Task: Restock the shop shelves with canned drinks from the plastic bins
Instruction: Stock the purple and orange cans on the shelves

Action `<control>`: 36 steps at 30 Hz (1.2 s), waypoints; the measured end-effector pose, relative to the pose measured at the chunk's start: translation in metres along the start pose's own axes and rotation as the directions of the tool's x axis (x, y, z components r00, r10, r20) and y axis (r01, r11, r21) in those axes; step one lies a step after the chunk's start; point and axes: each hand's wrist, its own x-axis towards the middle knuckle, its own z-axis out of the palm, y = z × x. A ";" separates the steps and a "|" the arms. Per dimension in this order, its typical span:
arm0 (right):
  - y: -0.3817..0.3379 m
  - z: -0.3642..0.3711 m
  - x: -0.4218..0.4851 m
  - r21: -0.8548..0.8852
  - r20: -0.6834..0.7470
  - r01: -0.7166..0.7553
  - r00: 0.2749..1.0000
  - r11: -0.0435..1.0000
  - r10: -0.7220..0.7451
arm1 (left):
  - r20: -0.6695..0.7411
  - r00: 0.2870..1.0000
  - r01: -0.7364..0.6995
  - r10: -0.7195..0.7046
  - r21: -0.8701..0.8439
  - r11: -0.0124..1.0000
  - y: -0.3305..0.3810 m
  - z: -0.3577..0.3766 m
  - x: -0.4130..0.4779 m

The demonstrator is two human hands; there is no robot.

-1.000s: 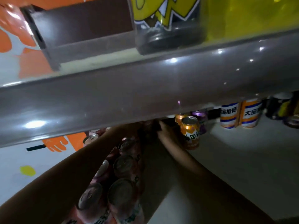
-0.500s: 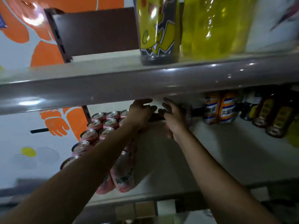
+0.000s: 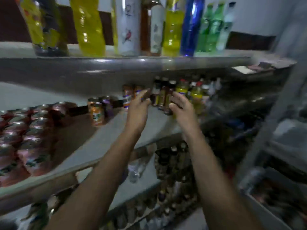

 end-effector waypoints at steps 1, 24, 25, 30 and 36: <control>-0.004 -0.027 -0.008 -0.024 -0.042 -0.002 0.999 1.000 0.000 | 0.058 0.998 -0.032 0.034 -0.028 0.999 0.008 0.028 -0.009; -0.076 -0.482 -0.173 -0.361 -0.668 -0.247 0.741 0.899 -0.065 | 0.721 0.669 -0.001 0.178 -0.239 0.971 0.113 0.431 -0.186; -0.075 -0.492 -0.176 -0.343 -0.668 -0.255 0.742 0.904 -0.044 | 0.734 0.655 -0.003 0.183 -0.239 0.971 0.114 0.440 -0.190; -0.069 -0.530 -0.171 -0.314 -0.688 -0.293 0.726 0.903 -0.004 | 0.776 0.604 -0.029 0.180 -0.204 0.979 0.113 0.485 -0.186; -0.069 -0.570 -0.159 -0.366 -0.674 -0.375 0.738 0.852 0.035 | 0.845 0.527 -0.085 0.092 -0.055 0.995 0.126 0.522 -0.167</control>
